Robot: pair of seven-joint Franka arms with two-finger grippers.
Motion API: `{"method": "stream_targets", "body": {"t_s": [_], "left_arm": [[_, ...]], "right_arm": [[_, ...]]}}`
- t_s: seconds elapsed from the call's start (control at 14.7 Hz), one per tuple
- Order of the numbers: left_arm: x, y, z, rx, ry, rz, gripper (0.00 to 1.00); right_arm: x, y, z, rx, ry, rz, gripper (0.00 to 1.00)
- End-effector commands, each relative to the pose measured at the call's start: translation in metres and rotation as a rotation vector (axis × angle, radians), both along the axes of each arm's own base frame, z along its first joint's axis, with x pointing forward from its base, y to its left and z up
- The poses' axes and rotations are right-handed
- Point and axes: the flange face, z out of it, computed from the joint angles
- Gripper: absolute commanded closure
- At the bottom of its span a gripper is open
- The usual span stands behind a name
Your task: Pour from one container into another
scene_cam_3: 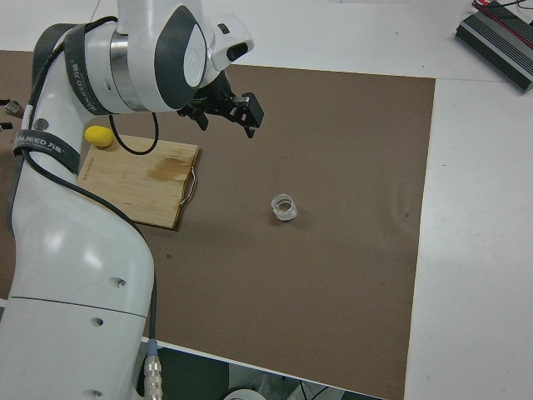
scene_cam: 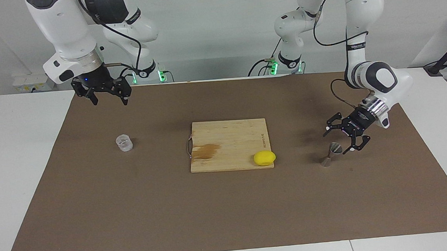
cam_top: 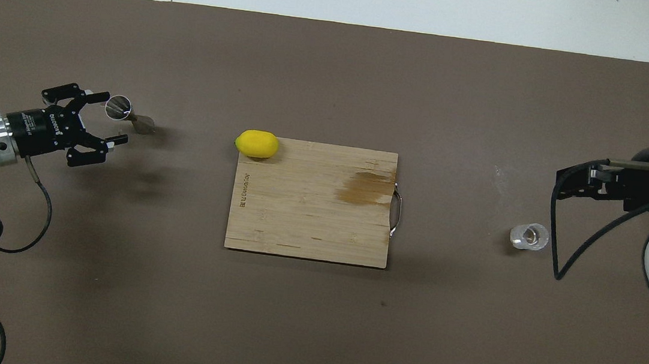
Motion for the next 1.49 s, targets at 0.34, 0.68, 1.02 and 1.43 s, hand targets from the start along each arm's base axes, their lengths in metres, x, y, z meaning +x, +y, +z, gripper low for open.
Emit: {"method": "stream_targets", "body": {"t_s": [0.34, 0.68, 1.02, 1.43], "left_arm": [[0.006, -0.004, -0.005, 0.009, -0.020, 0.047, 0.06], [0.009, -0.004, -0.003, -0.002, -0.028, 0.078, 0.07], [0.009, -0.007, -0.003, -0.007, -0.029, 0.081, 0.13], [0.010, -0.009, -0.005, -0.010, -0.029, 0.080, 0.23]], "right_arm": [[-0.005, -0.004, 0.000, 0.007, -0.019, -0.036, 0.01], [-0.005, -0.004, 0.000, 0.006, -0.021, -0.108, 0.01], [-0.011, -0.009, -0.011, 0.014, -0.010, -0.322, 0.01], [-0.012, -0.036, -0.033, 0.071, 0.055, -0.561, 0.01]]}}
